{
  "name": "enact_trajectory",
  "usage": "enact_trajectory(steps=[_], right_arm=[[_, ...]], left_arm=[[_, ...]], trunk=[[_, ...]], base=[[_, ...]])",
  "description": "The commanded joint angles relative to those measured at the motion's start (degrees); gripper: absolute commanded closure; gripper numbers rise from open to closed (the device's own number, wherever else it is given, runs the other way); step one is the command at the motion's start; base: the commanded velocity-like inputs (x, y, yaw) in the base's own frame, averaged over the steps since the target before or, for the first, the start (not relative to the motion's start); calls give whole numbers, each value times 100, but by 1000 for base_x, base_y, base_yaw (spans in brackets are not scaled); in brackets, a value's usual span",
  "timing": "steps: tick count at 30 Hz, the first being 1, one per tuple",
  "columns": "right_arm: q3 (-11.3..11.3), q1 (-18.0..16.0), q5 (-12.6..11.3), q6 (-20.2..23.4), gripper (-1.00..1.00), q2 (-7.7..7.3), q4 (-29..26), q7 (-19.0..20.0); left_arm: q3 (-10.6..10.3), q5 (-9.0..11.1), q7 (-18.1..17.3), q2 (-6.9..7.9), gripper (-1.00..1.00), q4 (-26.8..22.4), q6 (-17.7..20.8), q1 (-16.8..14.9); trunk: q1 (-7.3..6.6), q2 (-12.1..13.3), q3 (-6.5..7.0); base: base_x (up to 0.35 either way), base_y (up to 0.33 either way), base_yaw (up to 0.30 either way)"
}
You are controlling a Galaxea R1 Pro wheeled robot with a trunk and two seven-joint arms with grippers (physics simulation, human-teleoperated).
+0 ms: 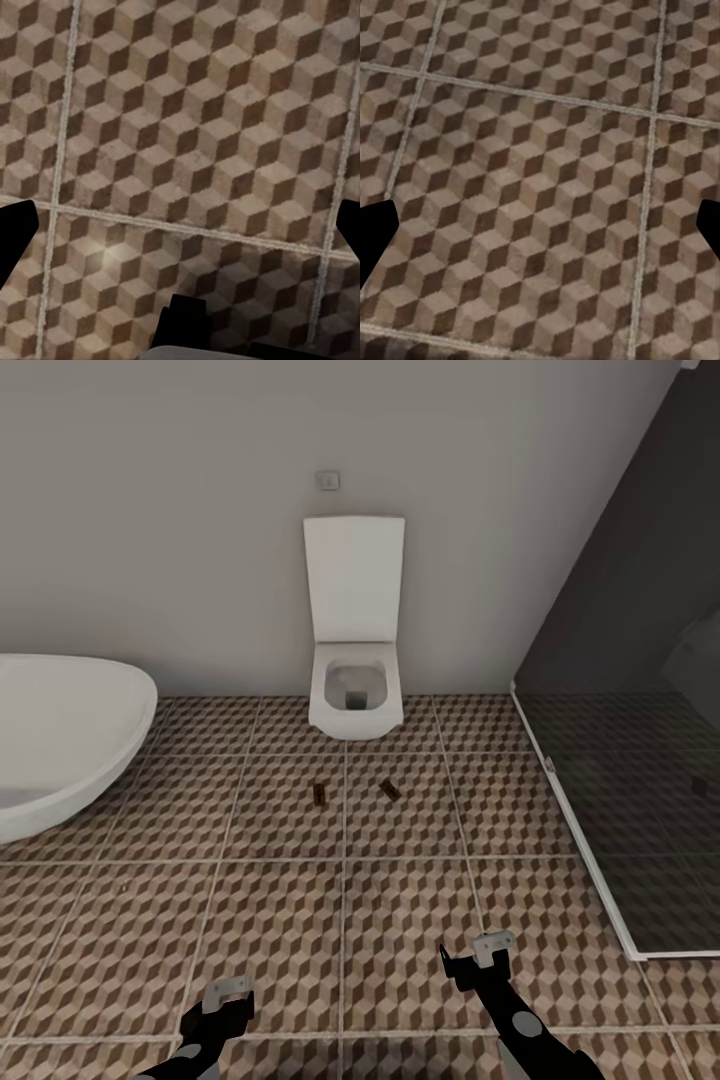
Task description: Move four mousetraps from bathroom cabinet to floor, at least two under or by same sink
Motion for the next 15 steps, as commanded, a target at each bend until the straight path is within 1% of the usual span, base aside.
enact_trajectory(steps=[1, 15], right_arm=[[48, -4, -59, -20, -100, -6, 8, -22], [48, -3, -51, -22, -100, -20, 28, -22]], left_arm=[[-47, 18, 17, -5, -100, 20, -29, -7], [-47, 32, -6, -9, -100, 20, -28, -7]], trunk=[[-23, 39, 21], [-330, 601, 369]], base=[[0, 0, 0], [0, 0, 0]])
